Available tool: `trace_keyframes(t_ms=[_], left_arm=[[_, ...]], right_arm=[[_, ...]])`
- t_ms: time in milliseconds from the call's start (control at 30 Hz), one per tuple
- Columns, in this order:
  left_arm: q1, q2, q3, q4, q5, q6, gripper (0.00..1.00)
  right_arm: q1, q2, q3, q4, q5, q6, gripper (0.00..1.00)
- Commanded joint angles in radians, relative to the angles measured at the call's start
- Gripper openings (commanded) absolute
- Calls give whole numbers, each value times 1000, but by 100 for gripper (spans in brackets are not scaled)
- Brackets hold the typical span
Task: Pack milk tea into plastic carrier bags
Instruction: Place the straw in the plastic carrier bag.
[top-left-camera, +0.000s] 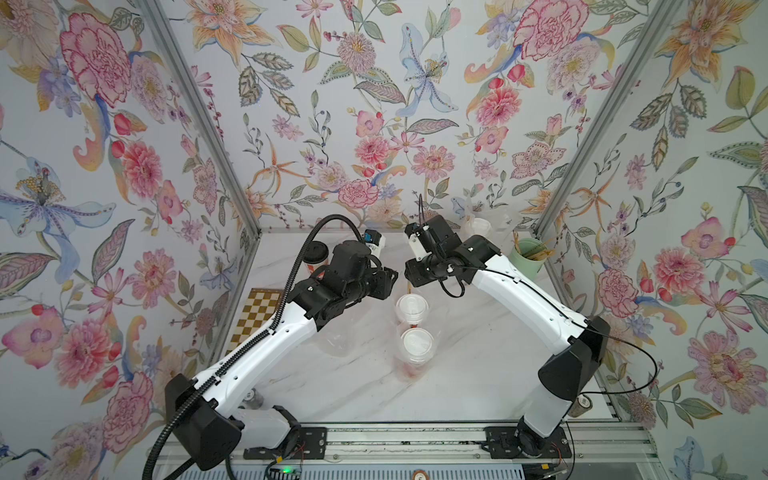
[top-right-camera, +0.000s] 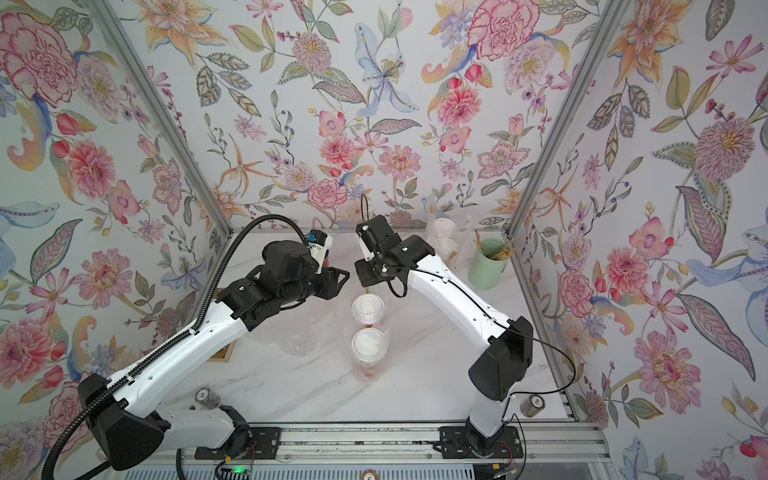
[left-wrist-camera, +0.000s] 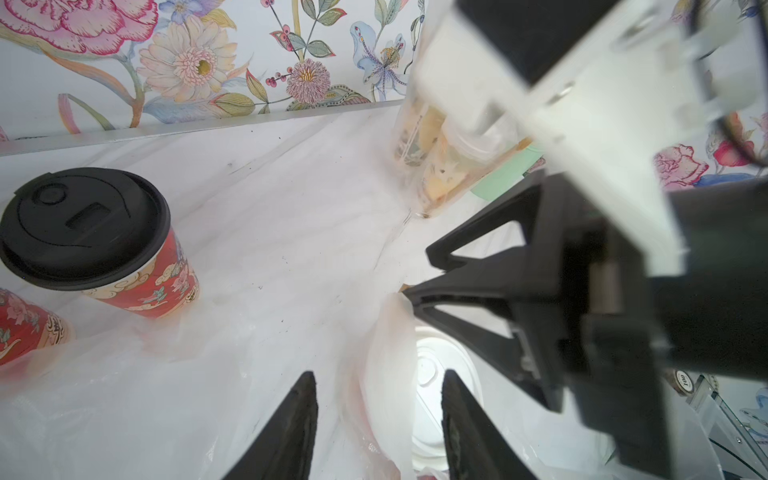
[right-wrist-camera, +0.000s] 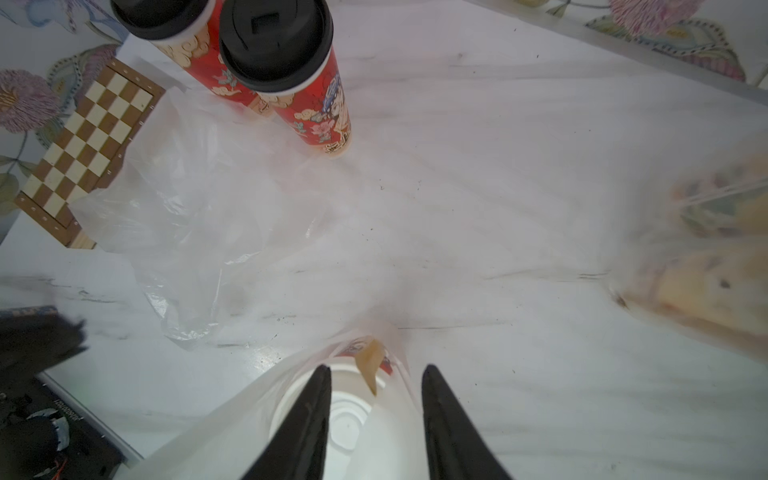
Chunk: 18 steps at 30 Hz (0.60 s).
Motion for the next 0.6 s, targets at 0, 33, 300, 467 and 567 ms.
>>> trace_keyframes(t_ms=[0,33,300,467,567], left_arm=[[-16,-18,-3,-46,-6,7,50],[-20,-18,-1,-52,-11,8,50],[-58,-22,-11,-70,-27,5,50],[-71,-23,-28,-37,-27,-7,50],[-75,-19,-29,-22,-25,-11,50]], right_arm=[[-41,-89,31,2,-24,14,40],[-56,-105,28,3,-26,12,40],[-302,-244,-53,1,-47,-20,40],[-509,-294,-112,3,-84,-49,39],[-615,-296,-136,6,-77,-70,38]])
